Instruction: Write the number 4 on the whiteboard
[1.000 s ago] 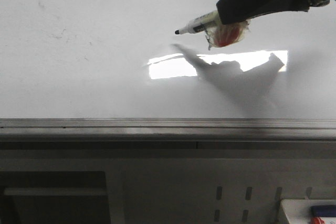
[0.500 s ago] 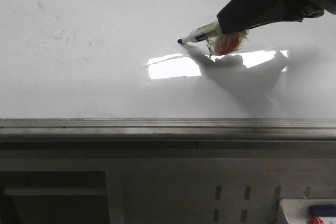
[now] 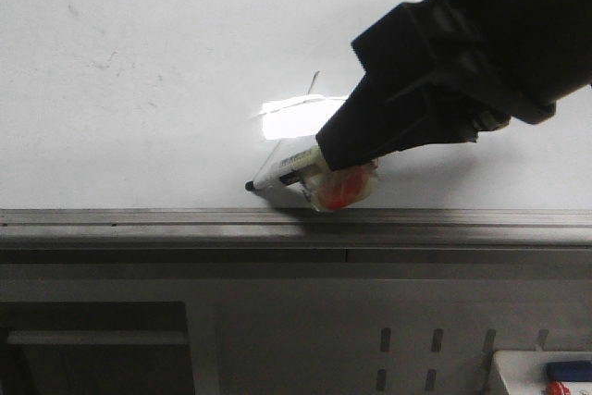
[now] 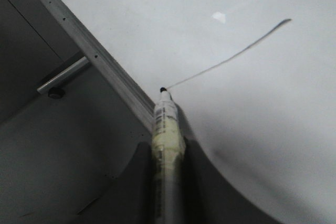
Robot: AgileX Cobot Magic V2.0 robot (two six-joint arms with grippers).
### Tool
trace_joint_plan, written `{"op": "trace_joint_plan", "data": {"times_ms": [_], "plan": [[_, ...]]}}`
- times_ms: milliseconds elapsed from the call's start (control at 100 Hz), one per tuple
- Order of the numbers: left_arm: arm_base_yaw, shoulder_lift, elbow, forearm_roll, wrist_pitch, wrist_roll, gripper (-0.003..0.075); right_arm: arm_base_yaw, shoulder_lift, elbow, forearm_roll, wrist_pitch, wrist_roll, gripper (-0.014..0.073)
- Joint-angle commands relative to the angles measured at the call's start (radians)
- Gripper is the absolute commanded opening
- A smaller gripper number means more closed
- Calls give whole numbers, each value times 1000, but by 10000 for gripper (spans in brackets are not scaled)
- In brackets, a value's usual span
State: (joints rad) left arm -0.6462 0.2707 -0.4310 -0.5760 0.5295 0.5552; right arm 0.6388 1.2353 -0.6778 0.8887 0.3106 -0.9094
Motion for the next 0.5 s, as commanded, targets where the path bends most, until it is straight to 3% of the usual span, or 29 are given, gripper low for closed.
{"op": "trace_joint_plan", "data": {"times_ms": [0, 230, 490], "plan": [[2, 9, -26, -30, -75, -8, -20, -7, 3, -20, -6, -78, -7, -52], [2, 9, -26, -30, -75, -8, -20, -62, -24, -20, -6, -71, -7, -52], [2, 9, -26, -30, -75, -8, -20, -249, -139, -20, -57, 45, -7, -52]]}}
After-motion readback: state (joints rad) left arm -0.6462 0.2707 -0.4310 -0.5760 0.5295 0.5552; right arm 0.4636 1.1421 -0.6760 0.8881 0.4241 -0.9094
